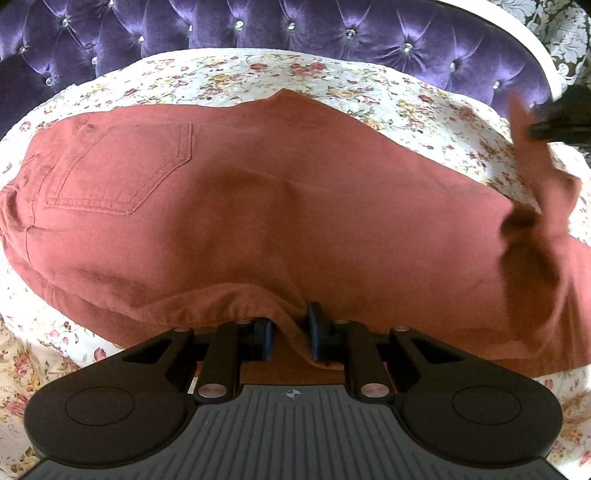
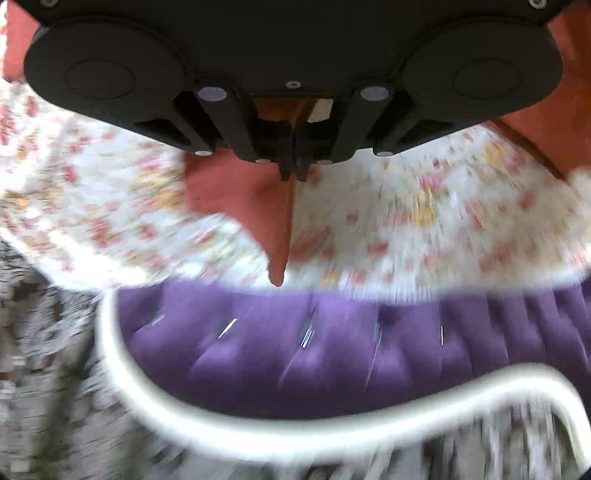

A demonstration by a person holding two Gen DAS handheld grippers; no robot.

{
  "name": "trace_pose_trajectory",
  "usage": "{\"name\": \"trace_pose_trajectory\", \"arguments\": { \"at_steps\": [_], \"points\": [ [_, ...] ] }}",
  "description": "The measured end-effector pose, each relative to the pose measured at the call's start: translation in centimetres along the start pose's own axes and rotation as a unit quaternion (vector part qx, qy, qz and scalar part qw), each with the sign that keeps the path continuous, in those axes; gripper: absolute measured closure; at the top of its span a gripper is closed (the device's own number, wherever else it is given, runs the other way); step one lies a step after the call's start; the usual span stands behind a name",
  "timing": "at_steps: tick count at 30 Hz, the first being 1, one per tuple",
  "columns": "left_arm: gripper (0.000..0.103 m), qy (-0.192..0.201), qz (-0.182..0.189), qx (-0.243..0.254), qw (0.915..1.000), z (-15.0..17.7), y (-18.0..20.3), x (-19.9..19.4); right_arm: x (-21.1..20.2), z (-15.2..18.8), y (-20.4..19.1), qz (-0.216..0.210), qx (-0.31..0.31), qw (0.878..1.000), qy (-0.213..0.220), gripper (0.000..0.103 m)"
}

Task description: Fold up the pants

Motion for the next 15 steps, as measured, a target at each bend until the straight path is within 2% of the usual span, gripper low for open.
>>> {"name": "trace_pose_trajectory", "arguments": {
  "at_steps": [3, 5, 8, 10, 11, 12, 13, 15],
  "points": [
    [0.085, -0.001, -0.004, -0.002, 1.0, 0.0, 0.0, 0.0, -6.5, 1.3, 5.1, -0.001, 0.051, 0.997, 0.05, 0.098],
    [0.085, 0.001, -0.008, -0.001, 1.0, 0.0, 0.1, 0.0, -9.2, 3.3, 8.5, 0.013, 0.077, 0.995, 0.058, 0.098],
    [0.085, 0.006, -0.017, 0.005, 0.9998, 0.1, 0.4, -0.1, -10.8, 7.5, 12.9, 0.036, 0.104, 0.994, 0.025, 0.098],
    [0.085, 0.008, -0.022, 0.007, 0.9997, 0.2, 0.6, -0.1, -10.5, 11.0, 15.2, 0.047, 0.12, 0.991, -0.02, 0.098],
    [0.085, 0.008, -0.024, 0.008, 0.9996, 0.2, 0.6, -0.1, -10.0, 12.5, 16.1, 0.05, 0.128, 0.99, -0.042, 0.094],
    [0.085, 0.008, -0.026, 0.009, 0.9996, 0.2, 0.7, -0.1, -9.6, 13.9, 16.7, 0.041, 0.134, 0.988, -0.069, 0.089],
    [0.085, 0.009, -0.029, 0.01, 0.9995, 0.2, 0.7, -0.1, -9.3, 15.1, 17.1, 0.025, 0.14, 0.986, -0.092, 0.088],
    [0.085, 0.009, -0.031, 0.011, 0.9994, 0.2, 0.8, -0.1, -9.7, 16.4, 17.8, 0.003, 0.152, 0.983, -0.102, 0.083]
  ]
}}
Point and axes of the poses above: each gripper's, at about its wrist camera, not at the fingertips, and x roughly the way its jaws point, y to its right, z to its underside, the point moved 5 cm from there along x, roughly the way its jaws point, and after that the axes turned 1 degree about -z, right-handed, at the moved point
